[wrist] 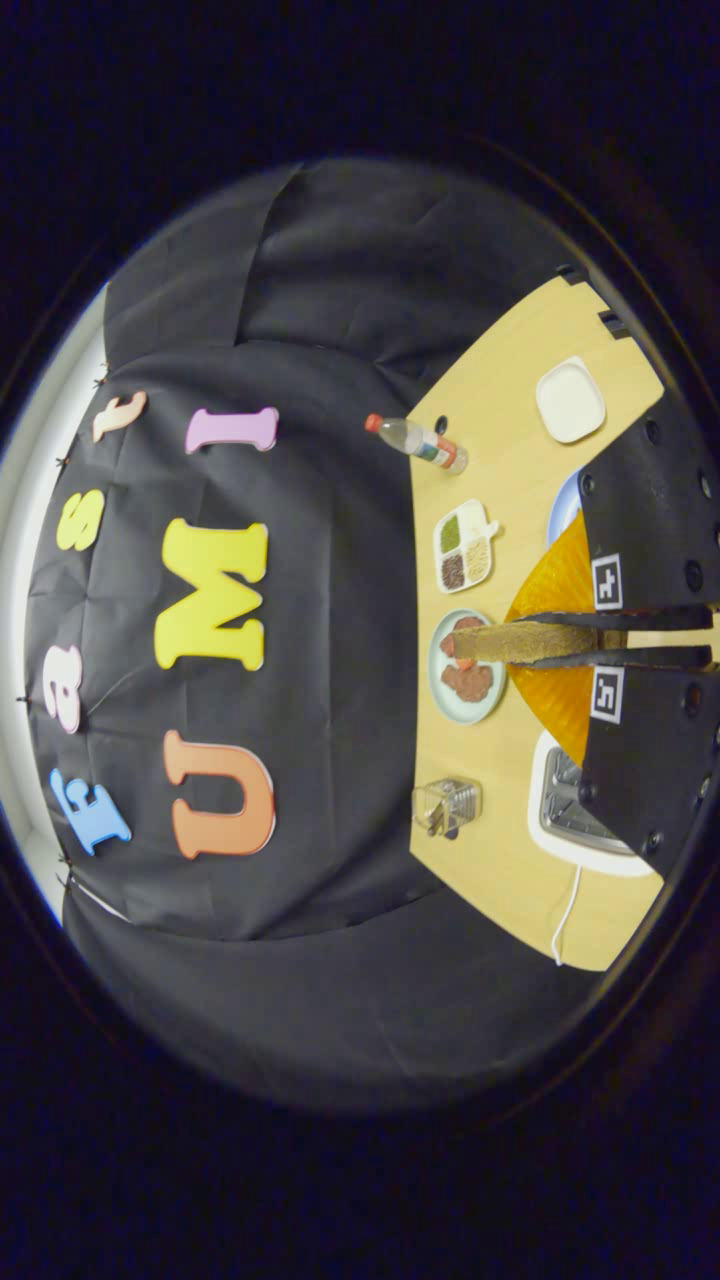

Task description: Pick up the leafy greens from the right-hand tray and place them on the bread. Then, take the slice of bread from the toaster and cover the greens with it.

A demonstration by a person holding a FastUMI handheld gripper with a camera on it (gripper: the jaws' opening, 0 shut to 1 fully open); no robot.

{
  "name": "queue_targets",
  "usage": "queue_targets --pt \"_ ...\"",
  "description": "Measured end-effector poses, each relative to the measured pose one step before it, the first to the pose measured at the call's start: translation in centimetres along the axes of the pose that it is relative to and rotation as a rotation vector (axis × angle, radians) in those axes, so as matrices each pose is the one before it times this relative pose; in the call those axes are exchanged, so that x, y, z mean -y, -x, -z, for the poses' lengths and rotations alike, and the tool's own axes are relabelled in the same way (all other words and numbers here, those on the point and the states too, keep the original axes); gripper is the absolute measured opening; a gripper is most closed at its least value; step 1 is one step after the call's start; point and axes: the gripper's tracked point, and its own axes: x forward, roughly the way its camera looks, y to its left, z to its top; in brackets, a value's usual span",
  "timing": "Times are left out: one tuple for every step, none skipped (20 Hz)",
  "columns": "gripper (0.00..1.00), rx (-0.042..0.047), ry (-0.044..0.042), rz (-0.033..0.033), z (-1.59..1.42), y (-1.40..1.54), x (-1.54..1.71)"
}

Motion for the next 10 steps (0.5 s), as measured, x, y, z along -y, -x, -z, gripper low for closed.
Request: queue_targets --pt "0.06 -0.03137 -0.02287 0.00658 1.587 -1.233 1.113" --pt "0.06 -0.0352 -0.03015 0.00314 1.733 -1.238 1.004" --pt "0.06 -0.0353 -0.03478 -0.00641 1.496 -1.127 0.916" --pt "0.06 -0.0317 -0.03411 -0.01118 1.266 -1.233 0.821" --pt "0.06 -0.02206 -0.03085 -0.00828 0.831 -0.975 0.906" --pt "0.06 -0.01242 -0.02594 -0.00618 0.704 -0.933 0.946" --pt "0.06 -0.00613 -0.02021 -0.00633 0.328 -0.826 0.838" --pt "0.06 0.00189 -0.02056 -0.02422 0.13 -0.585 0.437" --pt "0.06 0.00513 -0.01249 -0.01481 0.025 -0.411 0.462" --pt "0.06 0.01208 -0.00993 -0.0124 -0.214 -0.316 0.682"
